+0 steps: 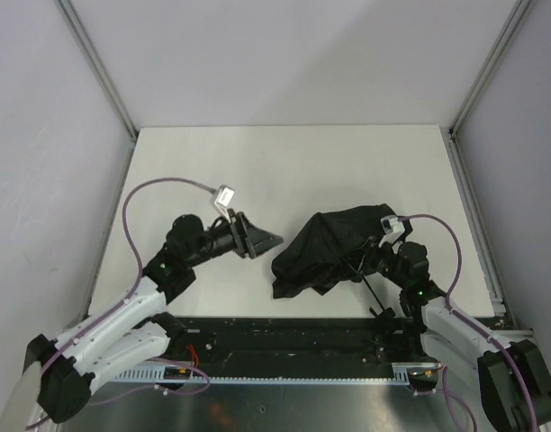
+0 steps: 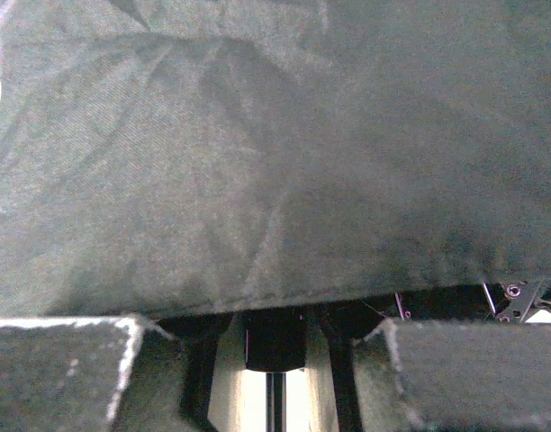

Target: Put away the umbrella

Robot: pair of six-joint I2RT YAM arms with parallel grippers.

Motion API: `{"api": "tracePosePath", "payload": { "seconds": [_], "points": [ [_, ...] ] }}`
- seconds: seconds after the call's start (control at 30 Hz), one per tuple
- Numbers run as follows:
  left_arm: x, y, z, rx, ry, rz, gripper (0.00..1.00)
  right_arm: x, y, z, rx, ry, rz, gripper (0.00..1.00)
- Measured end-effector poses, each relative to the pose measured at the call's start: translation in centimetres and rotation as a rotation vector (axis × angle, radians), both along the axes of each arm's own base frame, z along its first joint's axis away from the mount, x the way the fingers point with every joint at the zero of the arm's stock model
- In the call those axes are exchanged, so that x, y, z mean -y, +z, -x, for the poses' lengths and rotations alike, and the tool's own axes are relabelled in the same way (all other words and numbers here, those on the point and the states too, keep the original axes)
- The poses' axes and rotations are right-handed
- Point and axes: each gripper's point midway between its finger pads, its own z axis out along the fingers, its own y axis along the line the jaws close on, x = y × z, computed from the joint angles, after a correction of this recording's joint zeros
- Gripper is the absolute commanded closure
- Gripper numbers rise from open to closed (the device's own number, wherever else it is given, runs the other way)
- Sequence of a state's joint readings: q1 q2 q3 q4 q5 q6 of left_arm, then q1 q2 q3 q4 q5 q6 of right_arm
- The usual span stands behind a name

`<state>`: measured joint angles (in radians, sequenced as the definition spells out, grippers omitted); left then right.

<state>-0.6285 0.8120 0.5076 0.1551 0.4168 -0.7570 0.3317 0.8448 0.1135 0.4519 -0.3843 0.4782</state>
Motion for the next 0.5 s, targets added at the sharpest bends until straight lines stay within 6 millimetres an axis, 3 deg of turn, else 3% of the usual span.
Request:
{"api": "tracePosePath", "payload": {
  "seconds": [0.13,0.23,0.33,0.4,0.5],
  "points": [
    [3.2,3.3,-0.8,0.035,-0.075,0.030,0.42,-0.2,0.1,0.1,0.002,0.007,0.000,1.00],
    [7.1,2.7,-1.8,0.013,-0.146,0.014,0.43,-0.5,0.4,0.1,0.006,0.017,-0.003,1.00],
    [10.5,-1.2,-3.1,-0.056,-0.190,-0.048,0.49,-0.8,1.0,0.4,0.019,0.028,-0.019,1.00],
    [12.4,-5.0,-4.0,-0.115,-0.212,-0.107,0.49,-1.0,1.7,0.5,0.035,0.037,-0.037,1.00],
    [13.0,-9.6,-4.2,-0.184,-0.229,-0.186,0.41,-1.1,2.6,0.8,0.059,0.052,-0.054,1.00]
  ]
}}
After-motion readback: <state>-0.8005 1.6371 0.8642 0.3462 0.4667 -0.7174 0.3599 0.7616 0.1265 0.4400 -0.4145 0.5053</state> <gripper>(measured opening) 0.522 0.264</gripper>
